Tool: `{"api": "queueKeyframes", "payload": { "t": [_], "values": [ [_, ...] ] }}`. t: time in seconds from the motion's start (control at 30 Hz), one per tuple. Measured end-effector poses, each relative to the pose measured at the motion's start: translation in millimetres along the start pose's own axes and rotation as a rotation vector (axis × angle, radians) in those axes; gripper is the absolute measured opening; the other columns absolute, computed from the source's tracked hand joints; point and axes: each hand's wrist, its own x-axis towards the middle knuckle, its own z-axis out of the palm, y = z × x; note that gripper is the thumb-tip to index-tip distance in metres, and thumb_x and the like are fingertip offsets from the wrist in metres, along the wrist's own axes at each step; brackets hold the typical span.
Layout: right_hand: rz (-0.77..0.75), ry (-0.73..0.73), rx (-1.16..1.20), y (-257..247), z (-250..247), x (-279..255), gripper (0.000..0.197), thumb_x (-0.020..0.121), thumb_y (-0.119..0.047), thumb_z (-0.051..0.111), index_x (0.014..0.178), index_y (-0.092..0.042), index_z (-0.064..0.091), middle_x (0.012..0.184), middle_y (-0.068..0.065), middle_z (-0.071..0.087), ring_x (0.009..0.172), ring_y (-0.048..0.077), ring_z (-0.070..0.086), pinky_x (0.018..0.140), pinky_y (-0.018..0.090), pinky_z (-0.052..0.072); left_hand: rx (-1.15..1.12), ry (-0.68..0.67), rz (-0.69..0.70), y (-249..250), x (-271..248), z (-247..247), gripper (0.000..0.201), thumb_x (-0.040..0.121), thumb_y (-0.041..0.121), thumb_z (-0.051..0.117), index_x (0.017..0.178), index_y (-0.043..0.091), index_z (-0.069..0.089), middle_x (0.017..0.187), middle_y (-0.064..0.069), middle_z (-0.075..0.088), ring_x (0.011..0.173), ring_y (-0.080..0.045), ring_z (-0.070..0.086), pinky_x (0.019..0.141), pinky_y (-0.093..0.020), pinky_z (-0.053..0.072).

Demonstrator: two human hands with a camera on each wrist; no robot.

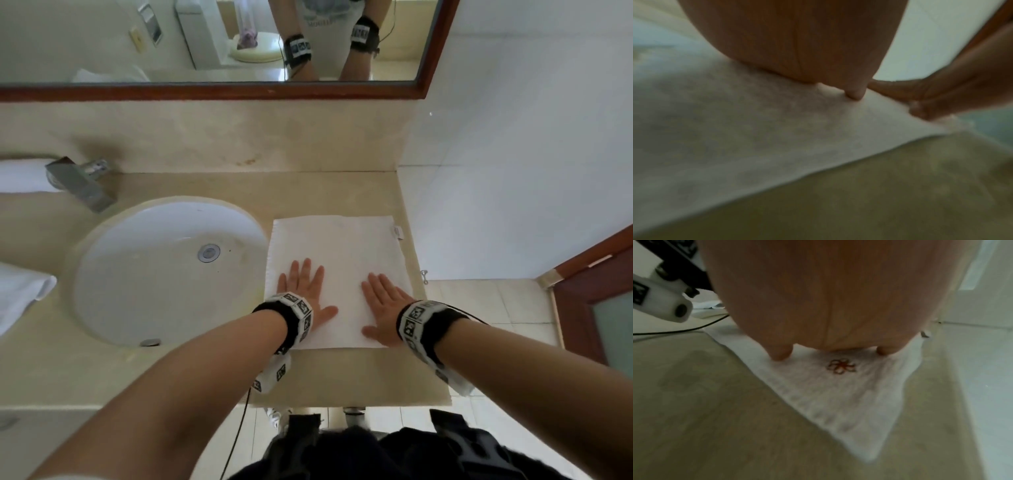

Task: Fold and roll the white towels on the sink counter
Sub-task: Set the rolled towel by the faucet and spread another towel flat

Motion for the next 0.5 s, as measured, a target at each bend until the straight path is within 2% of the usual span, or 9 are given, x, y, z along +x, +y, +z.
{"api": "queueKeyframes", "payload": {
  "t": [0.07,0.13,0.27,0.37,0.5],
  "values": [
    [0.078,-0.025,-0.017,1.7,-18.9,3.1,0.093,0.092,-0.061,0.034,0.149,-0.012,-0.021,0.156,0.007,-0.027,0.145,0.023,-0.019,0.121,0.039,-0.001,-0.007,-0.005,0.003,-2.9,4.6,-4.0,0.092,0.087,0.066,0.035,0.148,0.022,-0.019,0.153,-0.008,-0.032,0.141,-0.03,-0.027,0.116,-0.048,-0.01],
    [0.107,0.009,0.021,-7.4,-44.3,10.9,0.092,0.093,-0.062,0.033,0.15,-0.009,-0.015,0.158,0.009,-0.019,0.147,0.026,-0.013,0.121,0.04,0.002,-0.065,0.0,-0.028,3.6,11.1,-13.0,0.09,0.089,0.062,0.037,0.149,0.021,-0.016,0.154,-0.009,-0.029,0.142,-0.031,-0.024,0.116,-0.048,-0.009],
    [0.077,0.131,0.062,-23.2,-90.2,42.9,0.083,0.097,-0.05,0.034,0.15,-0.01,-0.016,0.158,0.008,-0.021,0.147,0.024,-0.015,0.121,0.04,0.003,-0.108,0.031,-0.066,5.3,36.1,-36.7,0.082,0.095,0.051,0.037,0.149,0.02,-0.015,0.154,-0.01,-0.027,0.143,-0.031,-0.022,0.117,-0.047,-0.006],
    [0.097,0.14,0.099,-27.9,-98.7,70.2,0.081,0.097,-0.049,0.032,0.149,-0.011,-0.018,0.157,0.007,-0.025,0.146,0.023,-0.017,0.121,0.039,0.001,-0.133,0.059,-0.037,-11.6,57.0,-51.0,0.077,0.096,0.049,0.033,0.149,0.019,-0.014,0.155,-0.009,-0.025,0.143,-0.029,-0.021,0.117,-0.046,-0.006],
    [0.17,0.095,0.133,-7.9,-85.4,88.8,0.088,0.094,-0.059,0.031,0.148,-0.012,-0.021,0.156,0.007,-0.028,0.145,0.024,-0.02,0.12,0.038,-0.001,-0.036,0.083,-0.001,-50.4,76.8,-50.5,0.082,0.094,0.058,0.027,0.149,0.016,-0.016,0.155,-0.008,-0.027,0.143,-0.028,-0.021,0.118,-0.046,-0.005]
  ]
}}
